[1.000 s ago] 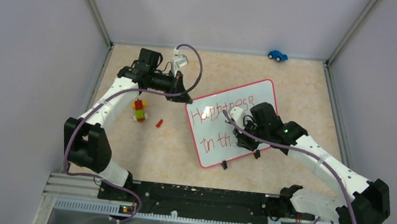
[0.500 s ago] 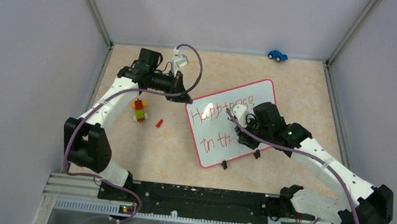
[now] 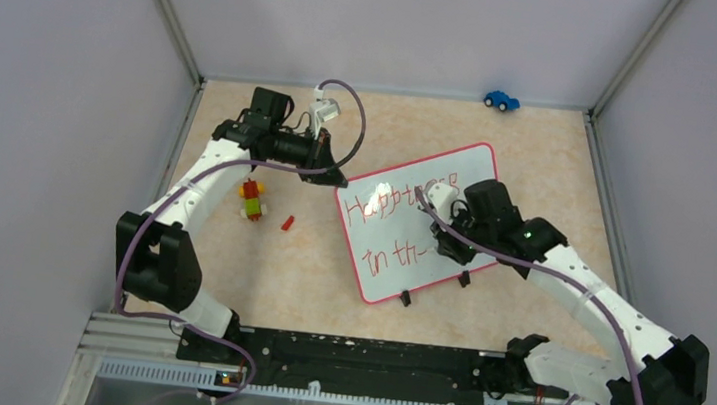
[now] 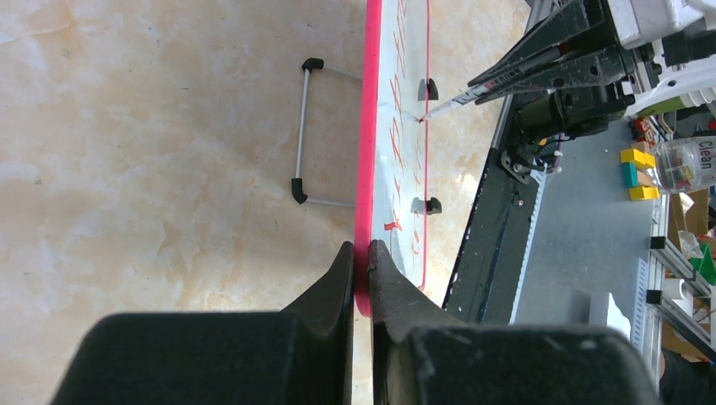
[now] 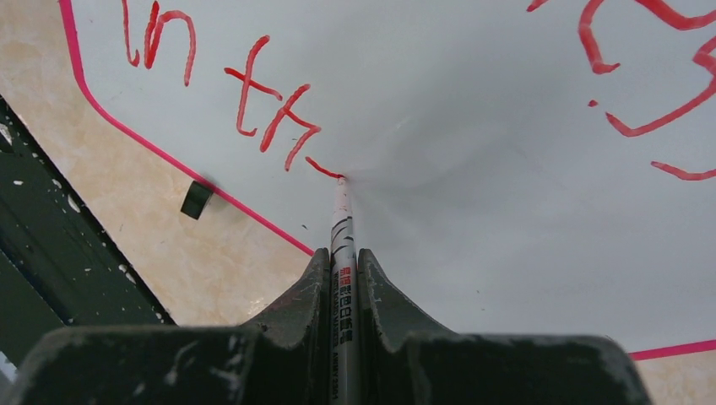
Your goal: Write a sentence on the whiteboard
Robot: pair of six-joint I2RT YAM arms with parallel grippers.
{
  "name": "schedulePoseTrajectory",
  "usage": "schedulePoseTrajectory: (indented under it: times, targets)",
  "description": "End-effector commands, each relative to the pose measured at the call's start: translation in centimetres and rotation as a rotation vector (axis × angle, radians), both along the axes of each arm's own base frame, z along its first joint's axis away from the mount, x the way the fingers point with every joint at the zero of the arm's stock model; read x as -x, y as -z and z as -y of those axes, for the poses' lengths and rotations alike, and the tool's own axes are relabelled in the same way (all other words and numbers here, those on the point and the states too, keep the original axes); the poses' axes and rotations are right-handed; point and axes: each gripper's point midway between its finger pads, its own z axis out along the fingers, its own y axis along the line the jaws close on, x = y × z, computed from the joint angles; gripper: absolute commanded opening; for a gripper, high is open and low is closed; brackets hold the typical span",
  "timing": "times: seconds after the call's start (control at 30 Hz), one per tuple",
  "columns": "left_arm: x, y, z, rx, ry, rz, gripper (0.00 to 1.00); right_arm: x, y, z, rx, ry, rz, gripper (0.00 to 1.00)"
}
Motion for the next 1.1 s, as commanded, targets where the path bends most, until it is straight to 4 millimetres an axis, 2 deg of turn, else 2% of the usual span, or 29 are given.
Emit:
schedulePoseTrajectory:
  times: [0.0,0.23,0.57,0.9,1.07]
  targets:
    - [1.3,3.0,0.5,-0.064,0.03,-0.091,0.0,-2.8,-3.1,0.4,-0.011,0.041,0.125,0.0]
    - [1.4,2.8,0.5,-0.065,0.03,-0.083,0.0,-3.2,-4.0,-0.9,-0.06,0.024,0.123,0.0]
    - [1.5,3.0,0.5,-0.068,0.033,-0.084,0.0,-1.7,-2.2,-2.2,-0.072,-0.031,0.052,0.0]
    - [1.5,3.3,0.5,-0.068,0.036,-0.09,0.0,-0.3,0.4,-1.4,-0.021,-0.057,0.005,0.0]
    - [1.5,3.3,0.5,-0.068,0.037,-0.086,0.0,0.0,0.8,-1.0,-0.006,-0.059,0.004,0.0]
